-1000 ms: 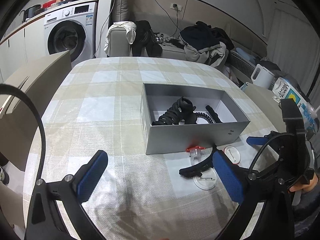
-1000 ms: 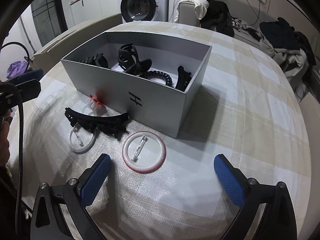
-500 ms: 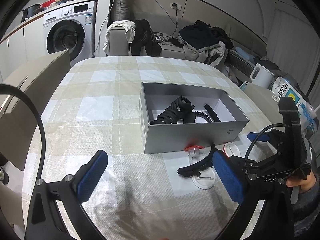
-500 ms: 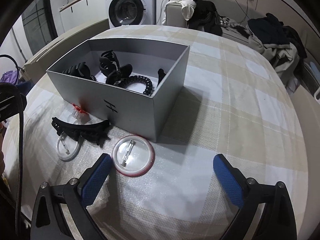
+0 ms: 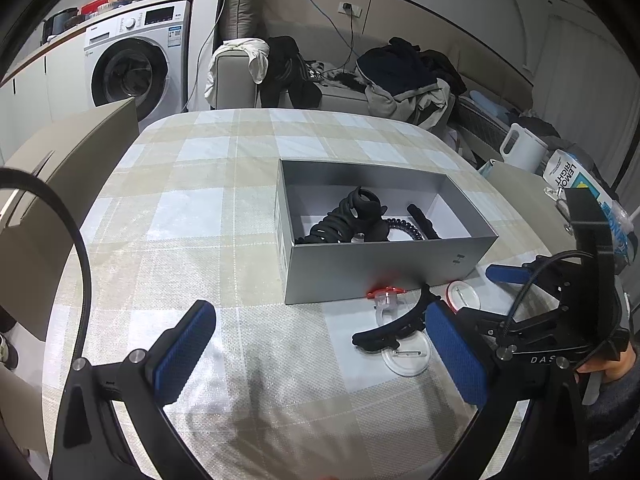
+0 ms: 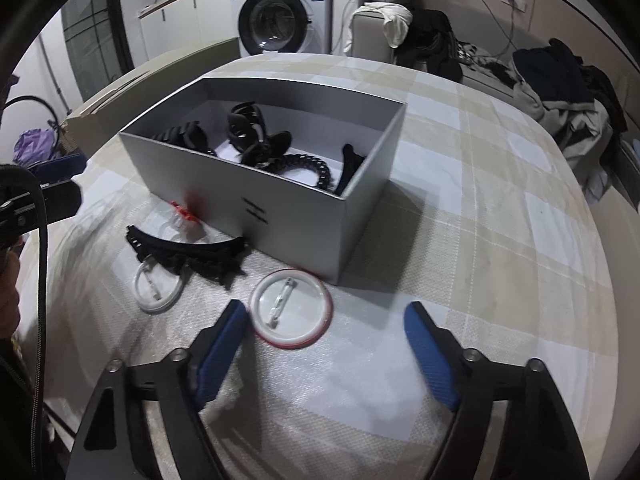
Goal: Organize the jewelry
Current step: 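Grasp the white round pin badge with the right tool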
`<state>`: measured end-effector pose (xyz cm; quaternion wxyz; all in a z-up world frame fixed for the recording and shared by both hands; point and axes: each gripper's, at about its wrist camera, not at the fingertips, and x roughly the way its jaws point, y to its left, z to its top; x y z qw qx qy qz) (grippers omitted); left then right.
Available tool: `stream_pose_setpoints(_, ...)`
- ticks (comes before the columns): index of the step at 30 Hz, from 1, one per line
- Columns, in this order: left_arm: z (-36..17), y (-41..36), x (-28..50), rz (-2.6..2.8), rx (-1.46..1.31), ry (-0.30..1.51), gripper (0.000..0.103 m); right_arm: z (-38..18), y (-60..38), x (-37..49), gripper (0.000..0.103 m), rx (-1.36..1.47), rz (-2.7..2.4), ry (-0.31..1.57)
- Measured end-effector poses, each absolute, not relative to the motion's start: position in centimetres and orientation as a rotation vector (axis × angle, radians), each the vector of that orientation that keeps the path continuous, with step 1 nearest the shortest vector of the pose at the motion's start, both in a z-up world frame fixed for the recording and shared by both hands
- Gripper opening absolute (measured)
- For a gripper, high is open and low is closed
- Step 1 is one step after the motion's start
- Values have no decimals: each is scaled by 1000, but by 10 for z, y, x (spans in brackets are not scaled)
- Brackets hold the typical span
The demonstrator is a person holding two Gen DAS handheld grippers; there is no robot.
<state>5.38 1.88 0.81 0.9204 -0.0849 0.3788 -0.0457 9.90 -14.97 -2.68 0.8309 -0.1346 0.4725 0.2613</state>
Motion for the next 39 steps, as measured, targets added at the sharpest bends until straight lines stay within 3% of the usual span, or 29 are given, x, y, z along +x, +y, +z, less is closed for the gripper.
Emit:
stream_pose_setpoints(10,8,17,53,-93,-171,775,102,-24,-143,91,41,-313,629,975)
stream_pose_setpoints(29,1,11,56,-92,-143,804,101,27,-177,95,40,-99,699,894)
stream_pose_setpoints(34,-10,-3,57,-146,-86,842,81,27,-178,97,40,-91,695,894)
stream_pose_setpoints(37,-15,-12,57,-168,-53,852,62,25,-176,97,40,-93,696,896)
stream_pose_setpoints(39,-17,-15,59,-166,-47,855,61,25,-177,97,40,-94,699,896)
